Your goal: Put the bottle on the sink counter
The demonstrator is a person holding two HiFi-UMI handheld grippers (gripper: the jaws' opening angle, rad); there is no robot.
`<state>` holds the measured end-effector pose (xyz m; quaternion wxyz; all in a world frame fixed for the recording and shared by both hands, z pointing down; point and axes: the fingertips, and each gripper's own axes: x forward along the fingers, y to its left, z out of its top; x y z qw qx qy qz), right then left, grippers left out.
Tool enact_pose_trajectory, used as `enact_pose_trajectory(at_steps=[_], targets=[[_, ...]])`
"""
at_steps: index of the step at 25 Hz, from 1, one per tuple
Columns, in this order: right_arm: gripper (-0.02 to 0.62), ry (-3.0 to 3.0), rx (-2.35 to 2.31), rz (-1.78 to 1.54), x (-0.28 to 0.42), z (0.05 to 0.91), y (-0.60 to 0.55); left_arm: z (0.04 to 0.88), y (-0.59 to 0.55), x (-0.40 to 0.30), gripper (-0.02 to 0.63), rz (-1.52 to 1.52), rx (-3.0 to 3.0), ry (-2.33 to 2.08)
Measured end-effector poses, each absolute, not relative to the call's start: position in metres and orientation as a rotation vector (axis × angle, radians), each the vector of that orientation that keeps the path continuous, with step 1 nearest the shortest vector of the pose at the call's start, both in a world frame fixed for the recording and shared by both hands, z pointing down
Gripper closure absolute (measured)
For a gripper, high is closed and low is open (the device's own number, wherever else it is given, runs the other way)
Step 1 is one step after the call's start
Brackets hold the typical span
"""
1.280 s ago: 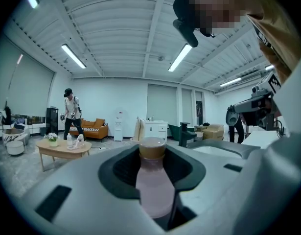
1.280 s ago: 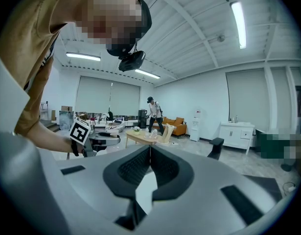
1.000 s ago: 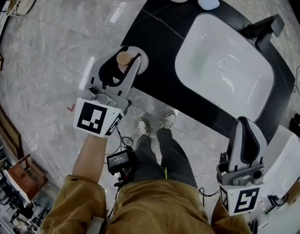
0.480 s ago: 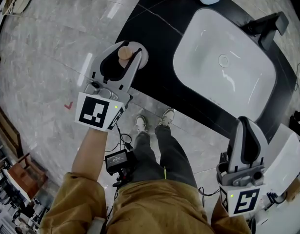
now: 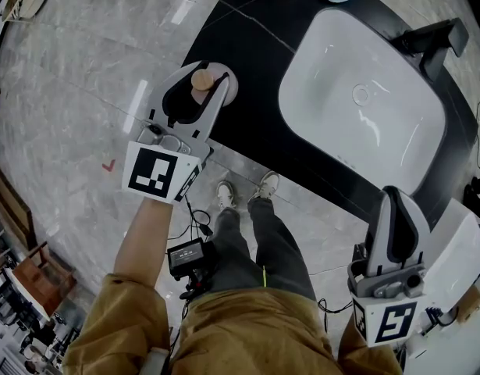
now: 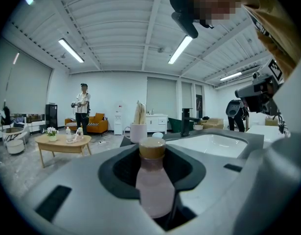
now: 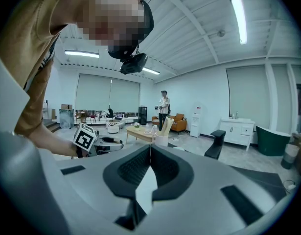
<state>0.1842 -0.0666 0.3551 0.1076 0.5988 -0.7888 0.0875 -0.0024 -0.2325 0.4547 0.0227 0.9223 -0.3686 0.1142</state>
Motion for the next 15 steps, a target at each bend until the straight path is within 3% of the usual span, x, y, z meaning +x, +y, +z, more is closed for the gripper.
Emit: enact_pose_trajectory(at_steps=[15], targets=[[0.589, -2.321, 1.750, 0.268, 0.1812, 0.3584, -0.0717, 0.4652, -0.2366, -0.0030, 0.474, 0.374, 2.854, -1.140]])
